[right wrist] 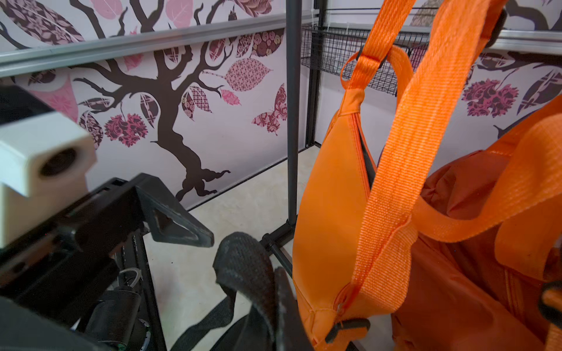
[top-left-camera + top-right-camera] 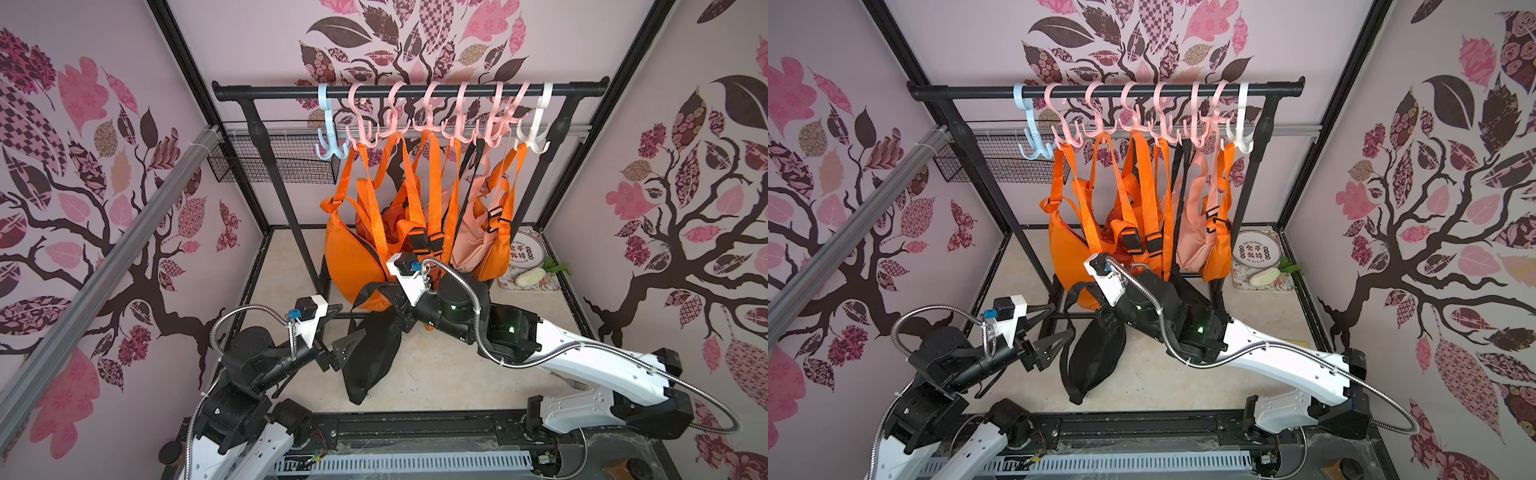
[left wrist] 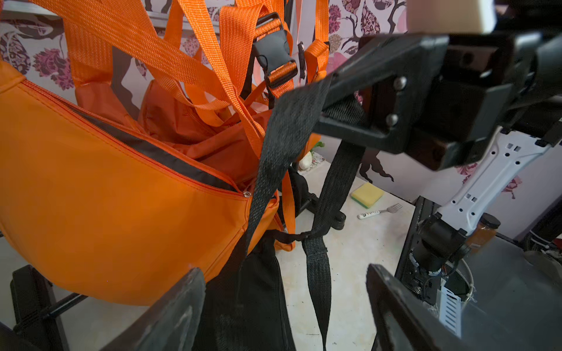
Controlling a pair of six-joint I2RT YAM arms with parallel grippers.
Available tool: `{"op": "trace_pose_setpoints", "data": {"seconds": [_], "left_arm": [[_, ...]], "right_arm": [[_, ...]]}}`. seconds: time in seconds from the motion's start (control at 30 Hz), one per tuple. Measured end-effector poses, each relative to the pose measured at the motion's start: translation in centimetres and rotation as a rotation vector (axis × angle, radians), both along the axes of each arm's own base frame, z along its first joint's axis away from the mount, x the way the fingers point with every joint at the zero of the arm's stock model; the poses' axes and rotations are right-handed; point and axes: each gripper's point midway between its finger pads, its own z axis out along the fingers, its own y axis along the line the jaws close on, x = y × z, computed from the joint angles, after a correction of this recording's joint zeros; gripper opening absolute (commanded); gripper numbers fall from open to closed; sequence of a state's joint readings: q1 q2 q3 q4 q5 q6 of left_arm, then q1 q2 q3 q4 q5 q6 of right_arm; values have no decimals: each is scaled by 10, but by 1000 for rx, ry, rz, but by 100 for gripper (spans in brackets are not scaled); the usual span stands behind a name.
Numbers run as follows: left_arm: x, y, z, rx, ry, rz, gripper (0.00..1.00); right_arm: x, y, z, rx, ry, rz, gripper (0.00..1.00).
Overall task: Hang the bag on a hook
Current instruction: Pick up the bag from the center of the board, then hang the bag on the hook.
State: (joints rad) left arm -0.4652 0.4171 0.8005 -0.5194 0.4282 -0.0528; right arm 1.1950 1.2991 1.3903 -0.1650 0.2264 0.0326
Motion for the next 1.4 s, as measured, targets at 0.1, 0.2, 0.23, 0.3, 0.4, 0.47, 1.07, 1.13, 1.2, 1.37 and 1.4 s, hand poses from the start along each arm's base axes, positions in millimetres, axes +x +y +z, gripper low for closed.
{"op": "trace_pose_setpoints", "data": {"seconds": [0.1,0.2,0.23,0.3,0.4,0.47,1.07,1.13,1.2,1.37,1.4], "left_arm": [[6,1,-4,14,11,25,79],[13,-3,-8,25,38,24,72],[16,-5,-9,32,52,19,70],[21,-9,-12,36,72,12,61],[23,-11,-15,40,86,7,41],[23,-10,-12,37,83,13,30],[49,25,67,-18,-85,271,0],[55,30,80,-14,-106,315,0],[63,40,98,-11,-140,384,0],[81,66,160,-30,-232,569,0],[85,71,175,-35,-253,606,0]], "right_arm": [[-7,-2,13,11,-3,35,0],[-15,-4,28,33,-7,69,0],[-17,-5,32,41,-9,78,0],[-21,-7,39,52,-12,94,0],[-24,-11,44,57,-16,103,0],[-24,-13,47,54,-20,103,0],[-31,1,129,130,-117,175,0],[-30,8,139,133,-134,184,0],[-28,17,156,144,-163,191,0],[-22,37,198,193,-238,207,0],[-20,40,208,211,-258,207,0]]}}
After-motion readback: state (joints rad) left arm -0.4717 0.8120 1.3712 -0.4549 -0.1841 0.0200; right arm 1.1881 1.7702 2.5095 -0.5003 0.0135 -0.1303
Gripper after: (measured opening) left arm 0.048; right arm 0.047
